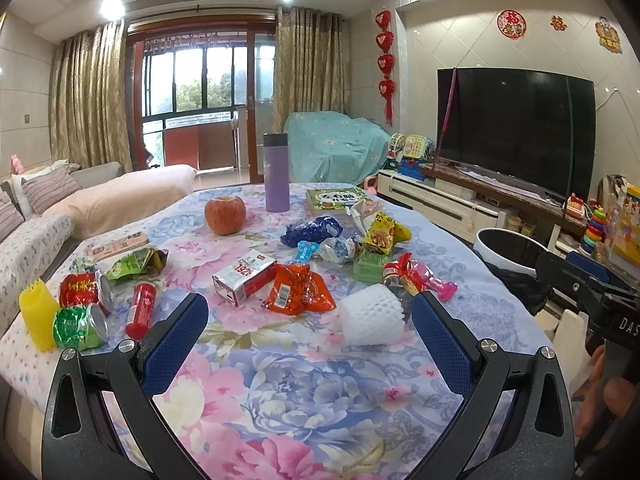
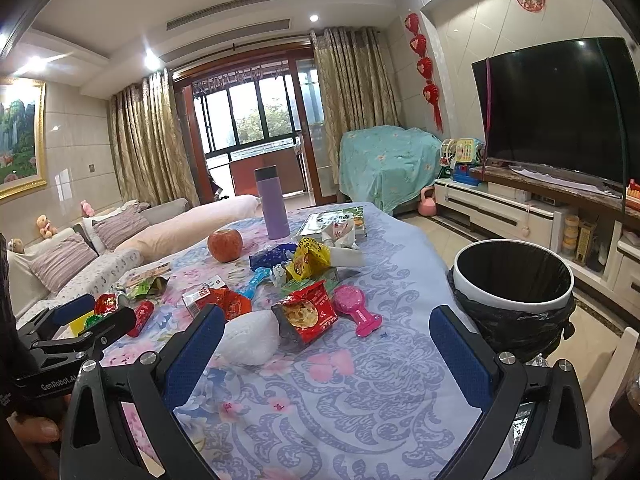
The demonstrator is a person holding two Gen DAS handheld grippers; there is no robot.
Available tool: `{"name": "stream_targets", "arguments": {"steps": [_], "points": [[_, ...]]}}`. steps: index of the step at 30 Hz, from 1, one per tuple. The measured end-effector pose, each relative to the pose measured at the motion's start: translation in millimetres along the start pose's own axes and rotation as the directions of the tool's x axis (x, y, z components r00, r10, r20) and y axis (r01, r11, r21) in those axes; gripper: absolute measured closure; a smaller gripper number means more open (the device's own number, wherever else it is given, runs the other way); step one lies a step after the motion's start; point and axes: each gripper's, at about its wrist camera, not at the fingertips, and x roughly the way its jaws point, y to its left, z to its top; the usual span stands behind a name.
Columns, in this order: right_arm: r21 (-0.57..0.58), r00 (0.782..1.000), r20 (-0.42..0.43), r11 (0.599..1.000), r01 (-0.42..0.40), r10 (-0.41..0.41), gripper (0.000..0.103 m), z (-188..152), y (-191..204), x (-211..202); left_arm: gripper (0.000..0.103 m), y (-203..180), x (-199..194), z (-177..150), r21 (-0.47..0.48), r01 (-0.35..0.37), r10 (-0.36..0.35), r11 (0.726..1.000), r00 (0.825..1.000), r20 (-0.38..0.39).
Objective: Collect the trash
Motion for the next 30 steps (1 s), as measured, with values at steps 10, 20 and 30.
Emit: {"name": "stream_targets", "arguments": {"steps": [10,20,30], "points": [[0.003,1.000,-0.015,1.000,-0.009,0.009,0.000,-1,0,2,0.000,-3,4,-4,0.002,0.004,-0.004,1.000,1.000,-0.014],[0.022,0.998,-0.045,0.999,-0.032,0.033,0.000,-1,-11,12,0.000,-4,19,-10,0.010,0.012,-0.011,1.000,0.998,-0.065],[0.047,0.992,-0.105,0.997,-0.058,0.063,0.000,0,-28,39,0.000,-9,49,-15,0.013,0.047,-0.045,0.999,0.989,-0.141]]}}
